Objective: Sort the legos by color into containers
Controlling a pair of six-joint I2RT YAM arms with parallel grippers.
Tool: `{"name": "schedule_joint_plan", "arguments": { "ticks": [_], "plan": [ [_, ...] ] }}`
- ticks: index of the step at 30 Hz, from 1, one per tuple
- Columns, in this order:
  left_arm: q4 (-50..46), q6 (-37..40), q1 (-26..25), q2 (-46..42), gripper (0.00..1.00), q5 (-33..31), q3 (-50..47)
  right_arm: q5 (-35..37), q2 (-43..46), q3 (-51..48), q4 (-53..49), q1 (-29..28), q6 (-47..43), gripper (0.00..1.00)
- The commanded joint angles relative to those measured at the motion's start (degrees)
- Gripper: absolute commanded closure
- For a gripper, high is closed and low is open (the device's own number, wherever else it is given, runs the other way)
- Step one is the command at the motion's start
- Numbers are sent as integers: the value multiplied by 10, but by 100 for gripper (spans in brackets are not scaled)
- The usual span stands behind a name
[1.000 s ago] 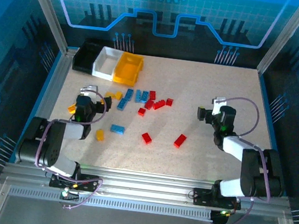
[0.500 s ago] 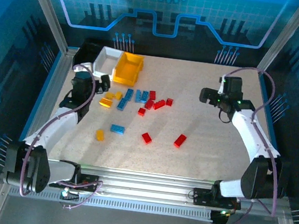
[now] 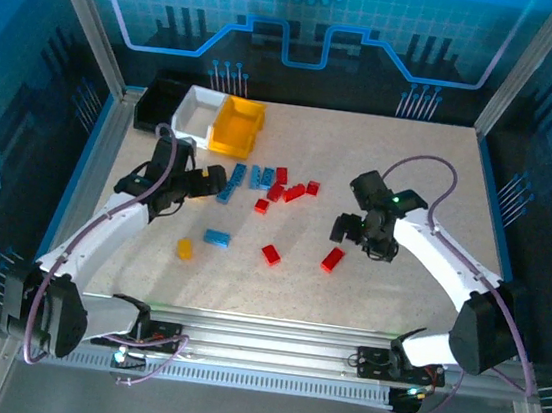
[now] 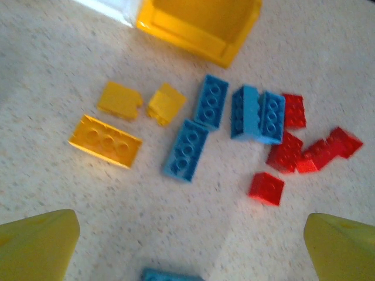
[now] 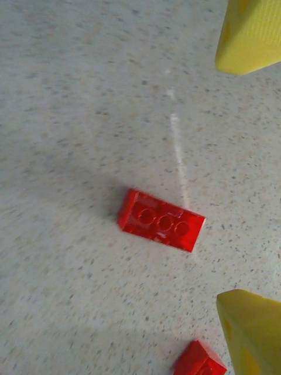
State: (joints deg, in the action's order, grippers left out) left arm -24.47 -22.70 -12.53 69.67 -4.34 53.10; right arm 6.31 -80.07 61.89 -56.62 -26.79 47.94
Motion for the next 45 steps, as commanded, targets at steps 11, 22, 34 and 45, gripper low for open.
{"name": "schedule_joint_plan", "arguments": {
  "ticks": [11, 22, 34, 45],
  "plan": [
    [-44, -47, -48, -13, 1, 55, -15, -46, -52, -46, 63, -36, 183, 19],
    [-70, -50, -50, -30, 1, 49, -12, -49, -120, -34, 103, -37, 188, 25],
    [-83, -61, -50, -62, 1, 42, -31, -52, -157, -34, 129, -42, 193, 30],
    [-81, -75, -56, -73, 1, 43, -46, -34, -169, -44, 142, -43, 191, 46]
  ]
}}
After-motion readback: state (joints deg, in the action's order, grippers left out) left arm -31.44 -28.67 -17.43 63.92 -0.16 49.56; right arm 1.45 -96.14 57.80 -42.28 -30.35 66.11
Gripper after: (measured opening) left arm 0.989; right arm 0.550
